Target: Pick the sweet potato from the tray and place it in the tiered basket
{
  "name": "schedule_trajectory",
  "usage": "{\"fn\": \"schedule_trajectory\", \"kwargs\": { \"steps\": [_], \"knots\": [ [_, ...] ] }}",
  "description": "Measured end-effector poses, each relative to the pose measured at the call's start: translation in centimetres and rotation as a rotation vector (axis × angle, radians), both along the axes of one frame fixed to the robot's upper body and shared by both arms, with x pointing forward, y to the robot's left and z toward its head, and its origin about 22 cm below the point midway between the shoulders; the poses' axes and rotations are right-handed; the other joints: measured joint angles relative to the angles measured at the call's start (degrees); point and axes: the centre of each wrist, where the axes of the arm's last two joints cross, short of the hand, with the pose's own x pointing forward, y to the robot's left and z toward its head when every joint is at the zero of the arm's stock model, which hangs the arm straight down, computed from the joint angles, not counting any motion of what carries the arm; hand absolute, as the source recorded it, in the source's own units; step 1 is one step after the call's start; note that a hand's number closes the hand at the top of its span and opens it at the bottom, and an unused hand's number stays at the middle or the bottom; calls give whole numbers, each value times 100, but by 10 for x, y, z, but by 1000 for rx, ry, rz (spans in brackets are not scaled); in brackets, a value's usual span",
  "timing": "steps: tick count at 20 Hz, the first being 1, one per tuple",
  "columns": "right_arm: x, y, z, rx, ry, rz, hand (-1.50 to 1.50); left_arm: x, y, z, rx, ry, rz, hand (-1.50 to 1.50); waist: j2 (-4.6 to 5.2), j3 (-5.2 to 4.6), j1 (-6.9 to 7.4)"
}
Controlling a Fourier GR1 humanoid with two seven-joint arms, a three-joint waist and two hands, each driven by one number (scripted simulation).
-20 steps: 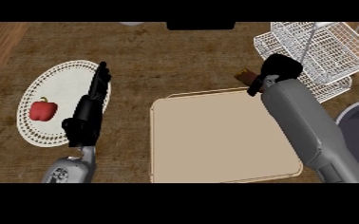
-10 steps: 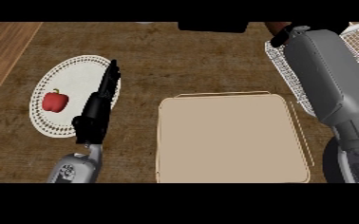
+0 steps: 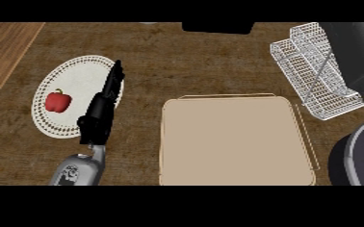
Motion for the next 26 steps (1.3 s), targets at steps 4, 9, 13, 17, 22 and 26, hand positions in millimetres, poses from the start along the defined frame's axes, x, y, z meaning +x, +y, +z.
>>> {"fn": "schedule_trajectory", "kwargs": {
  "steps": [4, 9, 13, 17, 22, 26],
  "knots": [
    [-1, -1, 33, 7, -108, -19, 150, 0, 1, -2, 2, -3, 2, 0, 18, 7, 2],
    [0, -6, 45, 6, -155, -51, 150, 3, -2, 0, -3, -15, 11, 0, 50, 15, -15],
    [0, -21, 45, -10, -175, -93, 150, 3, -3, 0, -3, -10, 2, 0, 73, 22, -19],
    [0, -35, 40, -25, -161, -131, 150, 3, -2, 2, -8, -10, 9, 0, 54, 27, -55],
    [1, -50, 27, -45, -124, -169, 150, 3, 3, 3, -10, -3, 17, 0, 37, 31, -99],
    [1, -58, 7, -44, -81, -187, 150, 1, 9, 1, -7, -3, 28, 0, 16, 34, -146]
  ]
}}
